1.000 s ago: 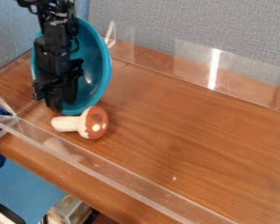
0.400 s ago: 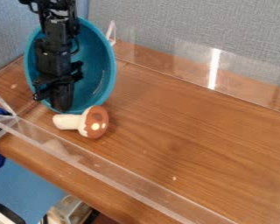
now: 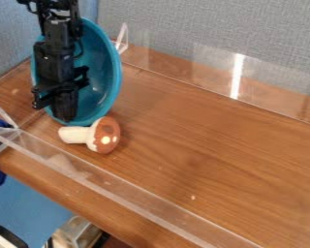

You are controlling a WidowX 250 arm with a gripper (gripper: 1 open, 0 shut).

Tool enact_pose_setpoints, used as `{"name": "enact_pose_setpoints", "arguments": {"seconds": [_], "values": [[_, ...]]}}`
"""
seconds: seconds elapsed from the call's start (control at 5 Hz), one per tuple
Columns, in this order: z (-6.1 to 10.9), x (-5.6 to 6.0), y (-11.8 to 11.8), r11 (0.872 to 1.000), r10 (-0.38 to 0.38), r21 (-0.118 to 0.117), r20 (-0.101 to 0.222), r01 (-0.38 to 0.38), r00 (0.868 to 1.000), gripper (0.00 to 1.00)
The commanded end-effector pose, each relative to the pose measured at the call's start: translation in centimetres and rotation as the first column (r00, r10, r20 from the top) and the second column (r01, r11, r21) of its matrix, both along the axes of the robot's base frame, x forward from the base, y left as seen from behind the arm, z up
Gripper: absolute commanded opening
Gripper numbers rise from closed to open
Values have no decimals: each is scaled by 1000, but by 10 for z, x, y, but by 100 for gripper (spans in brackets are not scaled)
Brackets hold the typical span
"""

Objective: Remove the mushroom from inside the blue bowl and put it on the table

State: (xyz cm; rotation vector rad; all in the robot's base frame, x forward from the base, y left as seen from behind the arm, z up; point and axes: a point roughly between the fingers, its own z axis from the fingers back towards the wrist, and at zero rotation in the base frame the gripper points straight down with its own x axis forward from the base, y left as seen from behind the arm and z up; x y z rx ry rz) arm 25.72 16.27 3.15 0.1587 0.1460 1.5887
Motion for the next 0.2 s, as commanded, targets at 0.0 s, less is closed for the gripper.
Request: {"name": "enact_pose_setpoints", "arguments": {"seconds": [0.0], "values": [[22, -2, 13, 1000, 9, 24, 43, -10, 999, 0]]}}
